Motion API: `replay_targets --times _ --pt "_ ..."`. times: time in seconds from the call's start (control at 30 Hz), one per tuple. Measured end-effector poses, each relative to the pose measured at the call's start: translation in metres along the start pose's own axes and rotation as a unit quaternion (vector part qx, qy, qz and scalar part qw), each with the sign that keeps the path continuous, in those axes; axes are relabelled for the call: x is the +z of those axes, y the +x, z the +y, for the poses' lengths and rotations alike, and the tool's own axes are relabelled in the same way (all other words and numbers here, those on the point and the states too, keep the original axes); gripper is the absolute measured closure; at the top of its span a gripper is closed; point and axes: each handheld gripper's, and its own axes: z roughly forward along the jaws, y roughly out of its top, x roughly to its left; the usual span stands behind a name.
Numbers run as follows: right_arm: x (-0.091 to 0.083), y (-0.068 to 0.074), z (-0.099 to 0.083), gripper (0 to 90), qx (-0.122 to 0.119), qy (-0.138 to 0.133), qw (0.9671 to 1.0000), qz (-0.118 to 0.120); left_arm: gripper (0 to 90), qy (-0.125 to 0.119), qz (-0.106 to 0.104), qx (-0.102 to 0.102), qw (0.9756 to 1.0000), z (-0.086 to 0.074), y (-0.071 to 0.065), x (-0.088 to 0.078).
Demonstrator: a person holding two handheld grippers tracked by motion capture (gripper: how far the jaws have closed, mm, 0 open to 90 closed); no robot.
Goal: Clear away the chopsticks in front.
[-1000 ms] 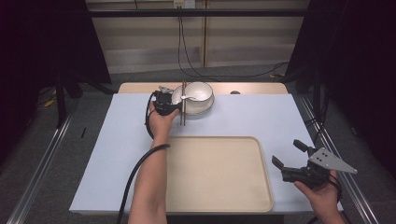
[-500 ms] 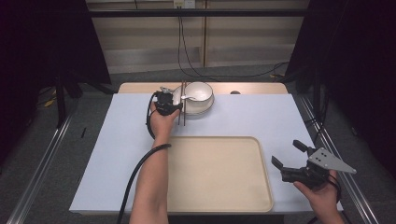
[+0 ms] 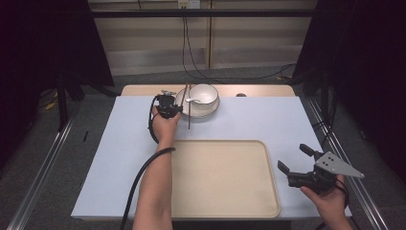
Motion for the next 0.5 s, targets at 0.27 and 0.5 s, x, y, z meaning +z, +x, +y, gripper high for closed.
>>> replay_targets --times 0.27,0.5 --pt "0.0001 0.0004 0.0 2.9 0.002 -0.003 1.0 -0.004 83.1 0.005 -0.018 -0.011 0.9998 0.0002 -0.0002 -0.0058" --pt "-0.0009 0.0001 0.0003 2.9 0.003 -0.006 0.9999 -0.009 83.6 0.012 -0.013 -0.011 0.9998 -0.0019 -0.0022 -0.0093"
